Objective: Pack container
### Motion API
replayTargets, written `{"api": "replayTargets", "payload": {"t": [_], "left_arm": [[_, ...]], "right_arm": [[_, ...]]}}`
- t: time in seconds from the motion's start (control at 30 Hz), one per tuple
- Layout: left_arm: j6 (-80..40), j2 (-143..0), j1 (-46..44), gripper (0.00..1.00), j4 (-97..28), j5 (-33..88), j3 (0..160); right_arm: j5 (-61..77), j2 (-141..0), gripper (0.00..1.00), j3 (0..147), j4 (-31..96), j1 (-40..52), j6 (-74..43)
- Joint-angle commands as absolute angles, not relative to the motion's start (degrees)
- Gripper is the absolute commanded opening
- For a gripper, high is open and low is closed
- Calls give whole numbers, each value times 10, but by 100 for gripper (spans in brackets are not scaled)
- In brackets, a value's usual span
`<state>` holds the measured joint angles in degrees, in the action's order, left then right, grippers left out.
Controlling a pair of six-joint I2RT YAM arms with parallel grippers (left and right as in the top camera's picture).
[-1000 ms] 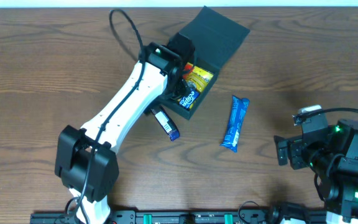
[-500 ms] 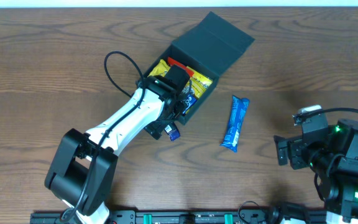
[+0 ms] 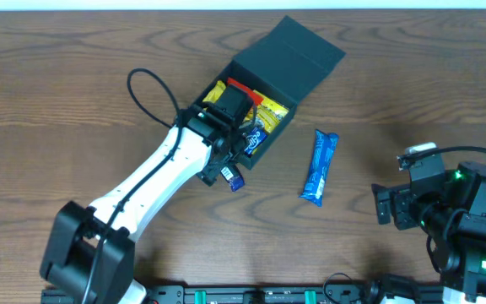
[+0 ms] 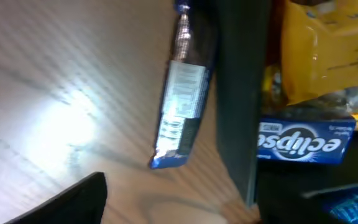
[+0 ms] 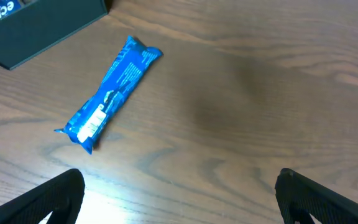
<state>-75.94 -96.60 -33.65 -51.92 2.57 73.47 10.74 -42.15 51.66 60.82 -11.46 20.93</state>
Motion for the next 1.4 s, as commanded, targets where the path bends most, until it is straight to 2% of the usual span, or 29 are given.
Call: {"api": "replayTargets", "payload": {"t": [0.0, 0.03, 0.1, 0.17, 0.27, 0.83, 1.07, 1.27, 1.37], "left_arm": [[-752, -954, -338, 57, -545, 7, 729], [-752, -955, -338, 45, -555, 10, 728], [-761, -955, -342, 34, -552, 8, 718], [-774, -955, -343, 6, -522, -6, 700], [-774, -961, -347, 6, -441, -11, 667], [-787, -1047, -353, 6, -266, -22, 675], [-783, -1049, -357, 6, -208, -67, 690], [-751, -1049, -358, 6, -224, -46, 696], [-750, -1048, -361, 6, -326, -31, 725]], "right_arm": [[114, -421, 99, 516, 609, -120, 202], [114, -421, 99, 516, 609, -120, 202], [114, -421, 99, 516, 609, -120, 202], [114, -421, 99, 516, 609, -120, 202], [114, -421, 99, 516, 609, -120, 202], [114, -421, 99, 516, 609, -120, 202], [114, -421, 99, 516, 609, -120, 202], [114, -421, 99, 516, 609, -120, 202], [114, -421, 99, 516, 609, -120, 202]]}}
